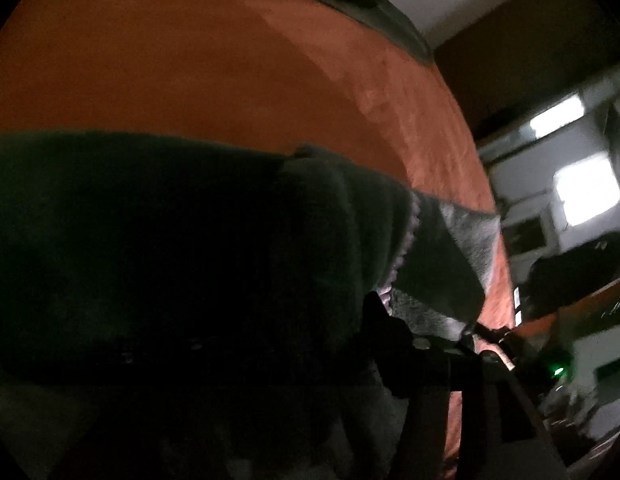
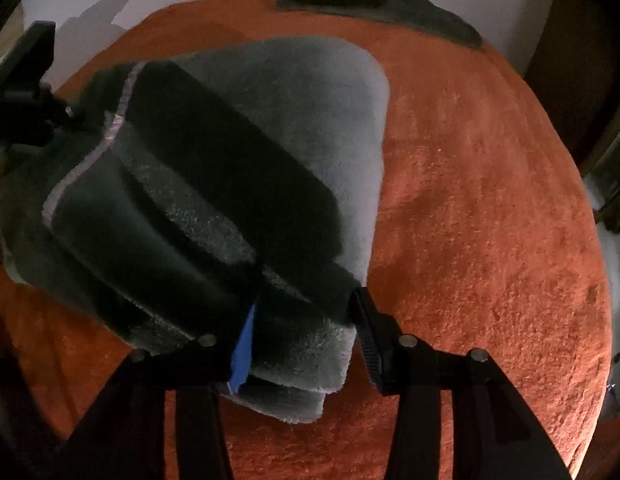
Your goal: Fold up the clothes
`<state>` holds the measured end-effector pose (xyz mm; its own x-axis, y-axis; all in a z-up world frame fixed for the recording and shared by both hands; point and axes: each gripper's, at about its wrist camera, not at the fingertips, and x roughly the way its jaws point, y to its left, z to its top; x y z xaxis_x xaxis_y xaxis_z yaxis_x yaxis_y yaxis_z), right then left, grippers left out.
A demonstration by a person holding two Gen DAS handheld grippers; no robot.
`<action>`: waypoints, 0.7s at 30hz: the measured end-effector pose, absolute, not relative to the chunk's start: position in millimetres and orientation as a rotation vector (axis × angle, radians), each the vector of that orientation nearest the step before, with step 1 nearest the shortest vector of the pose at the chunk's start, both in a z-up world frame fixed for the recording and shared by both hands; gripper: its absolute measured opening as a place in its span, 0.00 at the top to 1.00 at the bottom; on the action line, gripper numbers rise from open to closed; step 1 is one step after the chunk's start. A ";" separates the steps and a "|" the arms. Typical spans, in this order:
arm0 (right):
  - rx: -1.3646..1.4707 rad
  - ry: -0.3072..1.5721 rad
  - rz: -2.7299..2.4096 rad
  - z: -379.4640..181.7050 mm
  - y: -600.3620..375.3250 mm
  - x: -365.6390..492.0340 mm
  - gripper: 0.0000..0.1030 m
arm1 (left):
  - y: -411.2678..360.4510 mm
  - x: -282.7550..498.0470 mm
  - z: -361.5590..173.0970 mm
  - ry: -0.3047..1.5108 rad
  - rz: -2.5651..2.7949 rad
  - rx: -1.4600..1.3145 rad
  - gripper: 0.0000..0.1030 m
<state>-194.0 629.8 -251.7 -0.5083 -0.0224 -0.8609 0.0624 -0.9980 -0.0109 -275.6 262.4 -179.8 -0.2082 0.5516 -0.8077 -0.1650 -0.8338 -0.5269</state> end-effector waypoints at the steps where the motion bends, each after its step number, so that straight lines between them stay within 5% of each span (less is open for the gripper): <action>1: 1.506 0.070 -2.705 -245.4 629.3 -190.0 0.58 | 258.8 -274.0 -176.4 -0.470 2.079 -1.601 0.41; 6: 1.269 0.041 -2.743 -203.4 623.9 -159.9 0.55 | 260.4 -252.7 -180.9 -0.491 1.904 -1.658 0.33; 9: 1.444 0.139 -2.666 -234.8 611.9 -158.1 0.55 | 268.0 -241.0 -193.2 -0.485 1.761 -1.681 0.22; 12: 1.558 0.063 -2.646 -261.4 622.0 -154.7 0.55 | 274.5 -243.0 -205.8 -0.449 1.790 -1.672 0.22; 14: 1.568 -0.063 -2.645 -256.0 631.8 -153.5 0.55 | 269.9 -244.0 -209.1 -0.485 1.824 -1.664 0.26; 16: 1.540 -0.176 -2.634 -242.0 639.1 -152.0 0.55 | 265.0 -242.6 -207.3 -0.478 1.861 -1.660 0.65; 21: 1.385 -0.362 -2.575 -212.5 641.5 -142.3 0.55 | 240.0 -239.1 -200.1 -0.615 1.757 -1.657 0.72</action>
<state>-142.3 641.5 -212.5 -0.5431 -0.2836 -0.7903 0.0550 -0.9512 0.3035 -239.1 240.0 -200.1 -0.0023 0.7210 -0.6929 -0.1316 -0.6871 -0.7145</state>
